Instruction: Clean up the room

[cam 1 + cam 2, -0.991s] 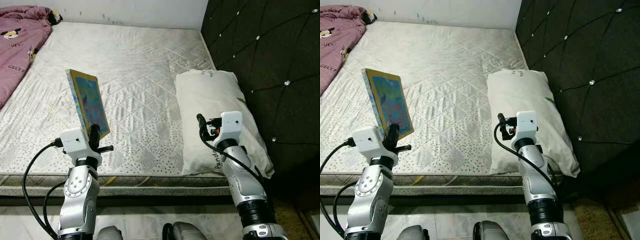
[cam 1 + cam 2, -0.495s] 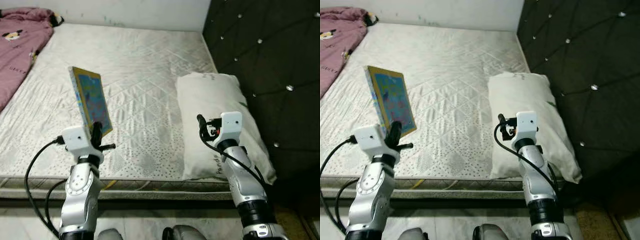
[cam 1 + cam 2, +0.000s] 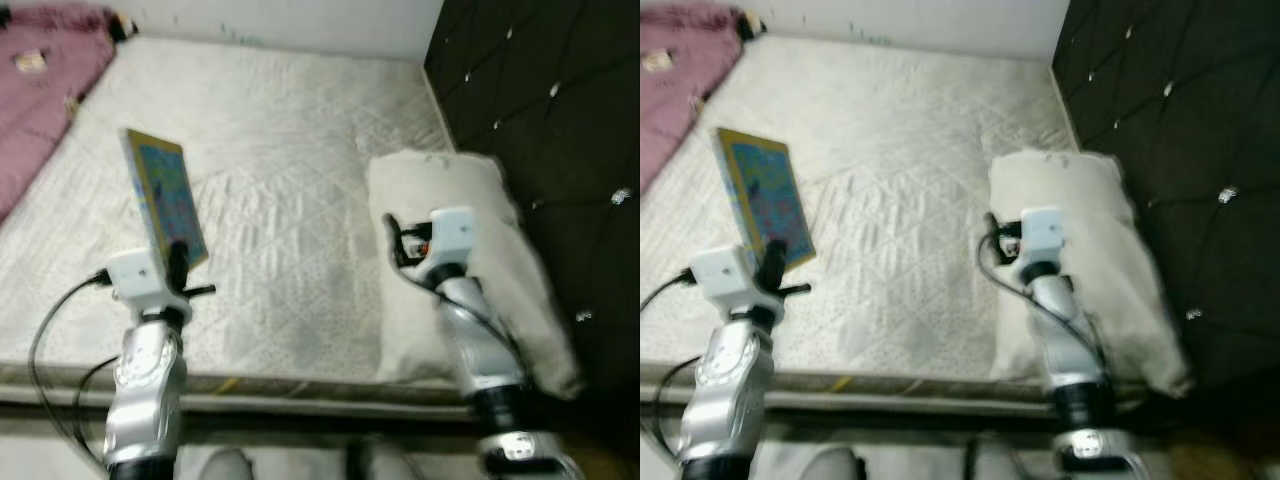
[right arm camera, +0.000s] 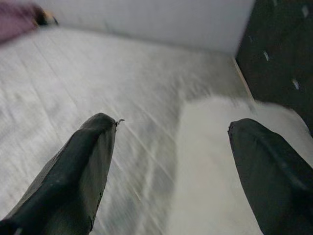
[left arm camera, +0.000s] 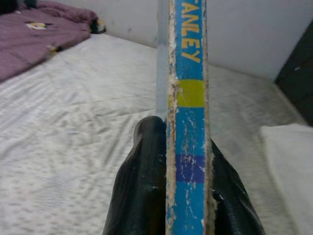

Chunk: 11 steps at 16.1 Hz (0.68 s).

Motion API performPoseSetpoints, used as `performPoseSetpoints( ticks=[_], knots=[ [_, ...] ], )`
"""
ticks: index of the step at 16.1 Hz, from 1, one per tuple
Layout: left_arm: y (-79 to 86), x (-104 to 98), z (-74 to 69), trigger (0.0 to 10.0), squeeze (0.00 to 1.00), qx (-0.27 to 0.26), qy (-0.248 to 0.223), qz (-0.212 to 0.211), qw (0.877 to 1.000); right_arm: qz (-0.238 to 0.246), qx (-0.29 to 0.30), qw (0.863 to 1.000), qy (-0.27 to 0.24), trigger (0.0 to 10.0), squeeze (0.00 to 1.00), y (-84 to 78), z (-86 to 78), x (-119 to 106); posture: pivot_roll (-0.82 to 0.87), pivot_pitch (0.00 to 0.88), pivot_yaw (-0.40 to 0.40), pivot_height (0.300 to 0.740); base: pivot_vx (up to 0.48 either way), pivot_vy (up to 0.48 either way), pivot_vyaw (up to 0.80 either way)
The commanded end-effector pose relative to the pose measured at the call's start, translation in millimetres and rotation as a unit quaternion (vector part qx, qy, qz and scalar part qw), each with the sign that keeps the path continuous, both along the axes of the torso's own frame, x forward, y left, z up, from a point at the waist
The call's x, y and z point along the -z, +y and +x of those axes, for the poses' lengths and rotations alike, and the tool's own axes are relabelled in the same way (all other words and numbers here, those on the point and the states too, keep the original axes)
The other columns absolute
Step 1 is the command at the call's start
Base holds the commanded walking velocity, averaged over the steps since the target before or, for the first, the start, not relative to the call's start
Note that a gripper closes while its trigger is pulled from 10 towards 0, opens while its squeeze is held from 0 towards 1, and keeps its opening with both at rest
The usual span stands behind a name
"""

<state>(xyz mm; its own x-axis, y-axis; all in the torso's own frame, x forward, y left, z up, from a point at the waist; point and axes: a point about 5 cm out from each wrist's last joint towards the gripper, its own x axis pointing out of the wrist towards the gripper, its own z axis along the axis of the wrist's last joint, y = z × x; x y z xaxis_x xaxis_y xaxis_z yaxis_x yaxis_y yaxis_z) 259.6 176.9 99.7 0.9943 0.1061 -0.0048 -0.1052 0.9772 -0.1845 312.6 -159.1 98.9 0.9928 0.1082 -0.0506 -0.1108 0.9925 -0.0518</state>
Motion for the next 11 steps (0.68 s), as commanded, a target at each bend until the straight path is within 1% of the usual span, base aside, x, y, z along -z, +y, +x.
performPoseSetpoints(
  ticks=[1, 6, 11],
  knots=[
    [-8.4, -9.0, 2.1, 10.0, 0.00, 0.017, -0.022, 0.003, 1.000, -0.001, 0.016, 1.000, -0.004, 10.0, 0.00, -7.5, -0.1, -1.5, -0.03, 0.077, -0.045, 0.740, 0.000, 0.000, 0.00],
    [-9.0, -8.0, 1.4, 10.0, 0.00, 0.014, -0.018, 0.001, 1.000, -0.003, 0.012, 1.000, -0.006, 10.0, 0.00, -7.4, -0.9, -1.3, -0.03, 0.076, -0.047, 0.740, 0.000, 0.000, 0.00],
    [-8.8, -7.0, 0.4, 10.0, 0.00, 0.009, -0.016, -0.001, 1.000, -0.010, -0.003, 1.000, -0.006, 10.0, 0.00, -3.8, -1.9, -0.4, -0.03, 0.076, -0.050, 0.740, 0.000, 0.000, 0.00]
  ],
)
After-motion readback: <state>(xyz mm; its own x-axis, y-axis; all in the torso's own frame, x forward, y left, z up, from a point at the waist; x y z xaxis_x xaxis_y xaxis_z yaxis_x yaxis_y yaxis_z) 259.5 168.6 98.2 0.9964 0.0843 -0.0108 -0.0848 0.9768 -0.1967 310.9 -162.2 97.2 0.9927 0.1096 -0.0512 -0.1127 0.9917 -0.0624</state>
